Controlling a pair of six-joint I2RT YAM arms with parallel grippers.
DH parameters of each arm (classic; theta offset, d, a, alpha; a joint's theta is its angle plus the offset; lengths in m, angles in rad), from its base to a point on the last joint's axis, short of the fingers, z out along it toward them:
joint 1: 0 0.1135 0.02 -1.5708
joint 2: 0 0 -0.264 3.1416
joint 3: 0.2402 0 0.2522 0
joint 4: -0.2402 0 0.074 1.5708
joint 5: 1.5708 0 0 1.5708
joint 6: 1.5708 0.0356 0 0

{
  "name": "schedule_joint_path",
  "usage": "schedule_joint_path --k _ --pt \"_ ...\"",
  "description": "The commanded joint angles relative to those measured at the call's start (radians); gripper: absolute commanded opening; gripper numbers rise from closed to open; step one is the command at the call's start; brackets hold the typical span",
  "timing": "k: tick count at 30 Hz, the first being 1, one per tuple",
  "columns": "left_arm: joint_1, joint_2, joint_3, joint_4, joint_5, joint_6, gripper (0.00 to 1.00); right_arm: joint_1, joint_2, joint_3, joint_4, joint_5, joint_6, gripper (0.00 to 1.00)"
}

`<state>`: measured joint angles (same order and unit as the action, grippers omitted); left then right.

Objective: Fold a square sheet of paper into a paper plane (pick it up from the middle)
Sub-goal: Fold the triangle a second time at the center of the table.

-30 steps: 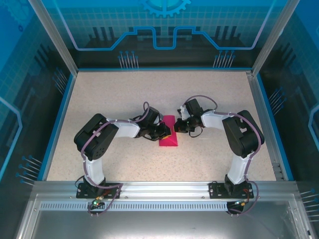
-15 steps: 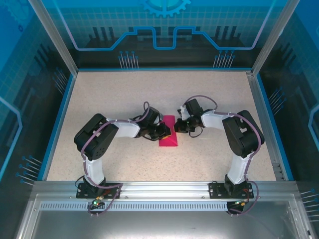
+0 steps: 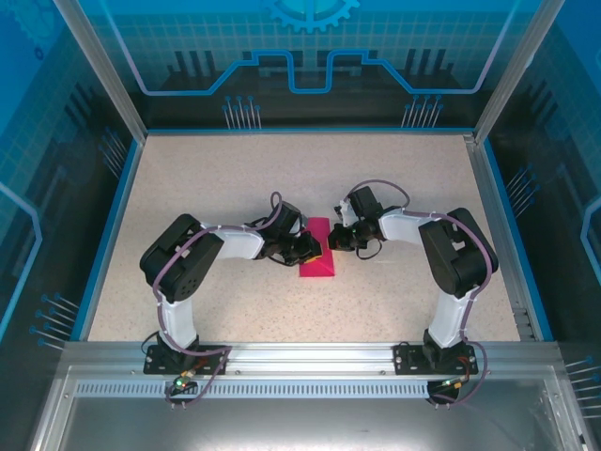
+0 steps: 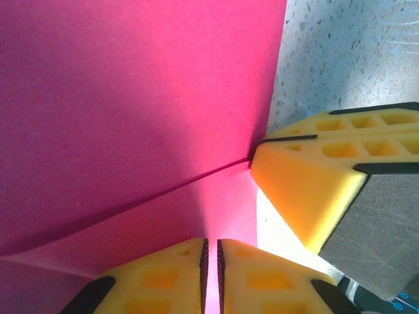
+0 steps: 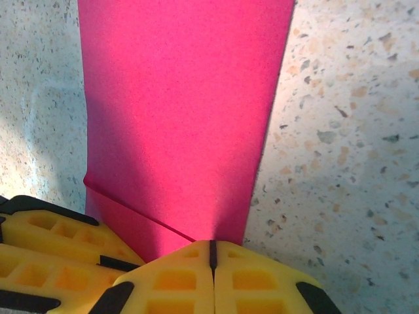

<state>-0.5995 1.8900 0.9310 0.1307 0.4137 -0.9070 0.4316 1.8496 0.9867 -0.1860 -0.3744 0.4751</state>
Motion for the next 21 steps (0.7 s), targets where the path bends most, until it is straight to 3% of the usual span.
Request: schedule_joint_path --k 1,9,13,21 --pt "-0.007 0.021 0.026 -0.052 -0.021 0.029 0.16 -0.001 -0.041 -0.014 -0.028 -0.003 0.015 0.09" --pt "-0.008 0.021 0.026 -0.055 -0.021 0.032 0.16 -0.016 -0.204 -0.093 0.000 0.027 0.067 0.28" --pt "-0.008 0.021 0.023 -0.050 -0.021 0.030 0.16 -0.006 -0.243 -0.134 -0.010 0.018 0.061 0.26" --pt "-0.007 0.024 0.020 -0.051 -0.024 0.030 0.16 0.062 -0.187 -0.145 -0.005 -0.054 0.061 0.11"
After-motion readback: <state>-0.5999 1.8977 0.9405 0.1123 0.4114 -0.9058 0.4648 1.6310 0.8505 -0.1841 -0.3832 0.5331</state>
